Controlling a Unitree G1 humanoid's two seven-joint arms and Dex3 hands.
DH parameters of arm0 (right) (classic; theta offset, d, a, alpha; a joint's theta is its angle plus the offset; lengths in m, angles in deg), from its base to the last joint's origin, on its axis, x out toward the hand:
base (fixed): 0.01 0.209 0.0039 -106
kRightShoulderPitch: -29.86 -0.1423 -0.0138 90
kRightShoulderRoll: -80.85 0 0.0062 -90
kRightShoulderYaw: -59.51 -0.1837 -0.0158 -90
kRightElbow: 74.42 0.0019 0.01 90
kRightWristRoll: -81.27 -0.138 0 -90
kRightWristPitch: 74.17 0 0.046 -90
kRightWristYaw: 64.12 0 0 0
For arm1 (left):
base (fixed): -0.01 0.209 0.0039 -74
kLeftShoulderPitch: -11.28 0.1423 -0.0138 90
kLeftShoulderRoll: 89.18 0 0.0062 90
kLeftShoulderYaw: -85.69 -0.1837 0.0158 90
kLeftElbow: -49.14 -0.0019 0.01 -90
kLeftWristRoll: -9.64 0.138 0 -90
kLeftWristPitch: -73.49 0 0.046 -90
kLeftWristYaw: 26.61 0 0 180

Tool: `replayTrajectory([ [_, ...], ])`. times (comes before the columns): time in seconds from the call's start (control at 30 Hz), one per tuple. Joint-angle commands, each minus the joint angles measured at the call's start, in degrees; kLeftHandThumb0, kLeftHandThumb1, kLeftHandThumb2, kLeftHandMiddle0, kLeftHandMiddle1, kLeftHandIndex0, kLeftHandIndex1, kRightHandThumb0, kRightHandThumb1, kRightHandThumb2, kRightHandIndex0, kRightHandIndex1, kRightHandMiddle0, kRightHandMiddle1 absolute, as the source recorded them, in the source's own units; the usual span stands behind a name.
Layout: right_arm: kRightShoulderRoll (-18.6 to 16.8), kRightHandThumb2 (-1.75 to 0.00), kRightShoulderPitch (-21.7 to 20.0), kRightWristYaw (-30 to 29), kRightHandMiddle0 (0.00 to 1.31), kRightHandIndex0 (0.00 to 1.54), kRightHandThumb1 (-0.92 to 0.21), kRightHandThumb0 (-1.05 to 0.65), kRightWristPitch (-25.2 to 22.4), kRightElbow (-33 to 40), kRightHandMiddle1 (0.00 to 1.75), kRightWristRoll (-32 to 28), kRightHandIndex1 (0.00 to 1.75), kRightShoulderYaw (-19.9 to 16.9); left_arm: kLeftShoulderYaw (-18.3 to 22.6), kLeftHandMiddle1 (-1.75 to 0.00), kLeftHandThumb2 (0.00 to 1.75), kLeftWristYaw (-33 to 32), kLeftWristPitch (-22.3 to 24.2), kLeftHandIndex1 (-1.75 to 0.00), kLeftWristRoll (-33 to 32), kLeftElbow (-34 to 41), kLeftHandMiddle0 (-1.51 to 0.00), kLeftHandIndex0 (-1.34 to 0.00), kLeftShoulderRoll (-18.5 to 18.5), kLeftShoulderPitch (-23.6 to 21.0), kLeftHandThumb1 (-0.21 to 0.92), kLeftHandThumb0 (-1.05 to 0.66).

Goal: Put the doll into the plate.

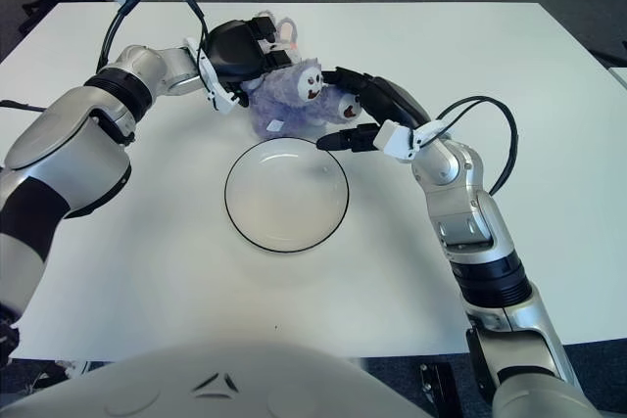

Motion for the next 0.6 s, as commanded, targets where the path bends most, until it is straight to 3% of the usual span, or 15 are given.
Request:
replayTrajectory([
  [0.0,-0.35,-0.05,-0.57,-0.50,0.38,0.16,-0.92,-0.64,0.70,-0.75,0.08,1.34,0.01,0.51,0.34,-0.96,0.00,0.73,-0.39,-0.60,-0.44,-0.12,-0.25,-0.39,0.21,0.66,0.84,-0.43],
  [0.13,-0.56,-0.05,-0.57,-0.40,0.38,0.16,-0.92,-0.64,0.83,-0.84,0.08,1.60,0.01,0.40,0.39,-0.97,0.00,0.79,-0.40,-0.61,-0.45,-0.10,-0.25,-0.38,0.20,0.67,0.84,-0.43],
  [0.17,-1.25,-0.05,-0.79,-6.11,0.38,0.16,-0.92,-0.64,5.01,-5.25,0.08,4.49,0.01,1.53,0.41,-0.97,0.00,0.90,-0.44,-0.61,-0.49,-0.11,-0.25,-0.38,0.26,0.71,0.84,-0.43],
  [0.2,-1.78,-0.06,-0.96,-10.40,0.46,0.23,-0.92,-0.51,8.18,-8.59,0.27,6.67,0.27,2.37,0.43,-0.97,0.00,0.98,-0.48,-0.61,-0.52,-0.12,-0.25,-0.38,0.30,0.74,0.84,-0.44],
  [0.23,-2.16,-0.09,-1.09,-13.42,0.54,0.32,-0.92,-0.33,10.52,-10.99,0.58,8.18,0.66,2.92,0.45,-0.98,0.00,1.04,-0.50,-0.62,-0.53,-0.12,-0.25,-0.38,0.33,0.76,0.84,-0.44],
  [0.27,-2.47,-0.09,-1.21,-15.37,0.57,0.35,-0.92,-0.26,12.12,-12.66,0.69,8.88,0.80,3.07,0.49,-0.98,0.00,1.18,-0.59,-0.62,-0.59,-0.12,-0.24,-0.37,0.35,0.76,0.84,-0.44],
  [0.3,-2.63,-0.11,-1.29,-16.15,0.64,0.41,-0.92,-0.14,13.00,-13.43,0.87,8.87,1.10,2.92,0.55,-0.99,0.00,1.33,-0.68,-0.62,-0.66,-0.12,-0.24,-0.37,0.35,0.76,0.84,-0.45],
  [0.37,-2.76,-0.12,-1.73,-18.75,0.68,0.44,-0.91,-0.07,16.21,-15.89,0.94,9.03,1.27,2.65,0.66,-0.99,0.00,1.65,-0.83,-0.63,-0.81,-0.12,-0.24,-0.37,0.34,0.77,0.84,-0.45],
  [0.47,-2.79,-0.68,-2.42,-21.80,0.64,0.43,-0.64,-0.02,20.36,-19.01,1.19,9.40,1.59,2.42,0.76,-0.99,0.00,1.93,-0.93,-0.63,-0.94,-0.10,-0.24,-0.36,0.31,0.79,0.84,-0.45],
  [0.57,-2.90,-0.87,-2.68,-22.60,0.63,0.43,-0.54,-0.01,21.89,-20.26,1.27,9.64,1.69,2.26,0.72,-1.00,0.00,2.02,-0.95,-0.64,-1.05,-0.07,-0.24,-0.36,0.30,0.79,0.84,-0.45],
])
